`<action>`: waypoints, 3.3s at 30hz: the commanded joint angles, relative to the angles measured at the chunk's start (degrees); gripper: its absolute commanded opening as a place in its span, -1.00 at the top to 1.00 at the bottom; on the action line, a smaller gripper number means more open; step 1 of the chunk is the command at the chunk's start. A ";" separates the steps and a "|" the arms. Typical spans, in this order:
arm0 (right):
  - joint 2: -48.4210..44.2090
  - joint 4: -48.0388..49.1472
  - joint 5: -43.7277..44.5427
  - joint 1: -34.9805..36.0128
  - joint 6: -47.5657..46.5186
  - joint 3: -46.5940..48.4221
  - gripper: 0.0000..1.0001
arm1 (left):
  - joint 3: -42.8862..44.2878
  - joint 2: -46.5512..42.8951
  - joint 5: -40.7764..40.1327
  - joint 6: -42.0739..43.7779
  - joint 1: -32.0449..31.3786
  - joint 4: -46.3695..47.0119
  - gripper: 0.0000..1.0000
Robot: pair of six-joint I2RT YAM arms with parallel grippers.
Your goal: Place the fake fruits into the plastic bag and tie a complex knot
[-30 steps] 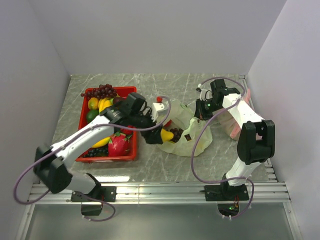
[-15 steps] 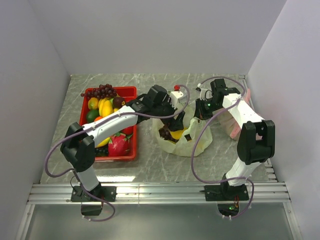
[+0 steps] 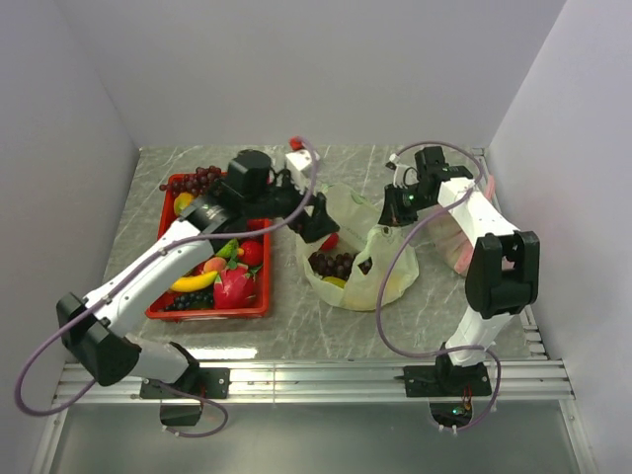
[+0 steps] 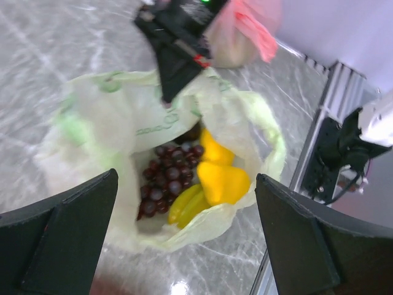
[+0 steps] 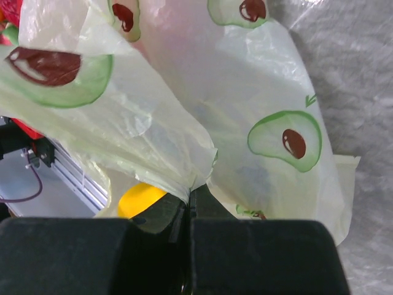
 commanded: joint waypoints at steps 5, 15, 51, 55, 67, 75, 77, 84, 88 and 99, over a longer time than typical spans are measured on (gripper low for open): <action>2.43 2.35 -0.78 0.86 0.56 4.94 1.00 | -1.08 -2.55 2.48 0.39 8.76 -5.55 -0.99; 5.07 2.70 -0.34 3.67 1.52 7.32 1.00 | -2.93 -2.12 5.02 -4.25 16.05 -6.08 -0.99; -29.82 -1.86 6.25 -3.53 -10.16 -4.54 -0.67 | 5.25 -2.38 20.24 64.25 -10.02 -28.05 -0.79; -31.76 -2.39 5.55 -3.53 -10.16 -7.88 -0.68 | -1.07 -5.53 14.97 69.12 -15.57 -20.43 -0.81; -40.71 -0.30 8.63 -3.53 -15.25 -14.46 -0.79 | -7.50 -3.44 4.06 86.35 -24.11 -10.47 -0.68; -48.10 2.87 4.06 -3.53 -19.48 -19.57 -0.91 | -8.90 -1.33 1.34 90.58 -24.02 -9.34 -0.13; -49.42 3.49 2.48 -3.36 -21.06 -20.71 -0.93 | -9.25 -0.27 -0.15 90.32 -24.11 -7.15 -0.03; -54.43 6.56 -1.82 -1.25 -25.80 -24.84 -0.98 | -6.63 1.05 1.14 83.31 -23.06 -4.23 0.64; -58.20 10.34 -4.29 1.73 -27.57 -26.08 -0.99 | -3.81 0.61 5.72 77.67 -20.86 -3.72 0.94; -56.46 21.76 -4.21 17.38 -25.72 -26.42 -0.99 | 3.58 3.86 15.92 65.37 -14.80 0.06 0.99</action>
